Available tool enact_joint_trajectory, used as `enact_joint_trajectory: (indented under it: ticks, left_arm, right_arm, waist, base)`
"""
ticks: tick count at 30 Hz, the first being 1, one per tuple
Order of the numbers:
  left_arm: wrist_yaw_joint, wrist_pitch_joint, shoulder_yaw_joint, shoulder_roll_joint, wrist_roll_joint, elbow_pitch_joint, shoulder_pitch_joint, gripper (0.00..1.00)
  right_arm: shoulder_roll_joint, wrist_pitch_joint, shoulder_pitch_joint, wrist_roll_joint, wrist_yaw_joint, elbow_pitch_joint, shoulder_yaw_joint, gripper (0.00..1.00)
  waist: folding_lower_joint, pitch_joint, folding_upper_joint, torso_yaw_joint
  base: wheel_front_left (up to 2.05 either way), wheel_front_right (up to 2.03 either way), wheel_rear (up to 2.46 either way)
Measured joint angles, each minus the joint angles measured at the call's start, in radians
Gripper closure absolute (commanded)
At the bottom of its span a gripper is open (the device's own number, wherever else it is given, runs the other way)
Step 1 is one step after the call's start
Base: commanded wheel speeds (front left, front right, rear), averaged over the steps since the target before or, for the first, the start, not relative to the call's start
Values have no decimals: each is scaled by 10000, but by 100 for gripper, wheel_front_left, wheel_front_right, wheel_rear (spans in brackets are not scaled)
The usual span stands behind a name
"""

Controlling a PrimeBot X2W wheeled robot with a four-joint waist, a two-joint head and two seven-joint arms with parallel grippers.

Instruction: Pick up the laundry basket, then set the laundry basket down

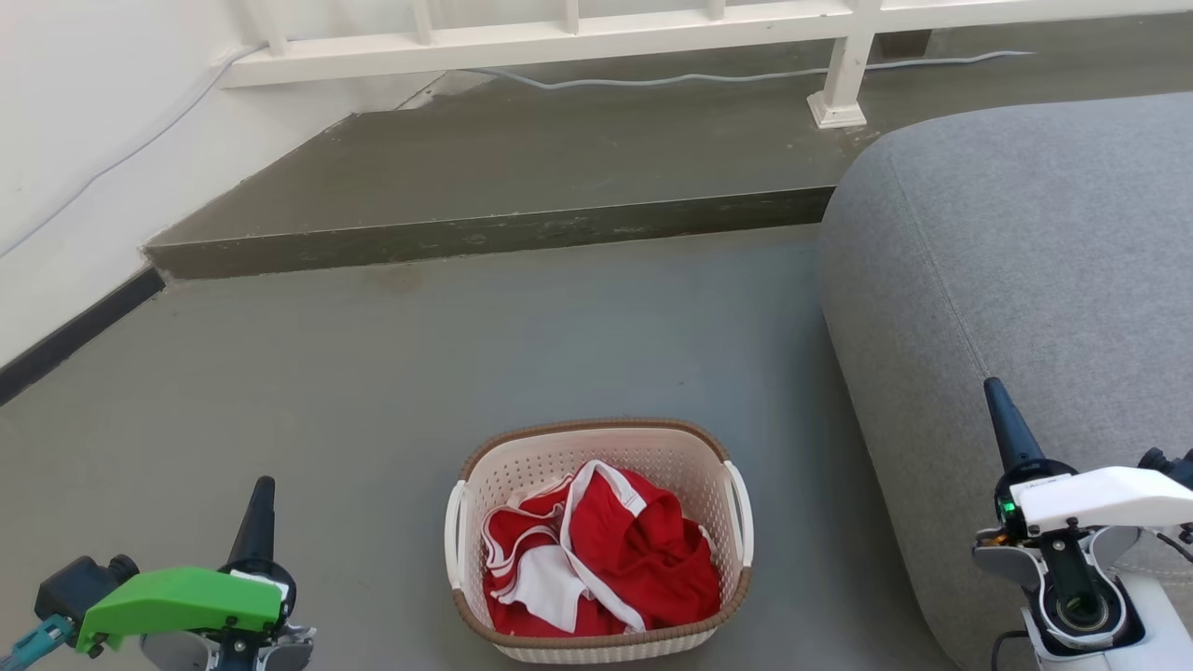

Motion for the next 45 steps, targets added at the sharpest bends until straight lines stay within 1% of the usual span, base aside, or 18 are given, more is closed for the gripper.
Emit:
enact_joint_trajectory:
  ticks: [3,17,18,20,33,35,45]
  left_arm:
    - [-8,98,52,-2,-360,10,-52,100]
    - [-132,614,368,-6,-1981,38,-151,100]
    - [-150,683,414,-6,-2266,40,-154,100]
    - [-215,715,483,-8,-2481,44,-159,100]
    - [-330,1197,752,-13,-3977,61,-287,100]
    - [-341,1218,800,-13,-4153,63,-347,100]
    - [-343,1220,834,-13,-4153,61,-360,100]
  right_arm:
    - [12,88,-3,360,58,6,-123,100]
    - [228,562,-19,2029,71,31,-648,100]
    - [257,640,-21,2240,88,33,-732,100]
    - [268,702,-21,2477,153,35,-802,100]
    - [360,1141,-34,4010,159,36,-1289,100]
    - [366,1141,-36,4069,161,36,-1325,100]
    - [368,1141,-58,4069,174,36,-1342,100]
  waist:
    - [0,-10,0,32]
    - [0,-57,0,182]
    - [0,-63,0,203]
    - [0,-70,0,225]
    - [0,-113,0,364]
    - [0,-115,0,367]
    - [0,-114,0,366]
  base:
    - [0,0,0]
    - [0,0,0]
    - [0,0,0]
    - [0,0,0]
    - [0,0,0]
    - [0,0,0]
    - [0,0,0]
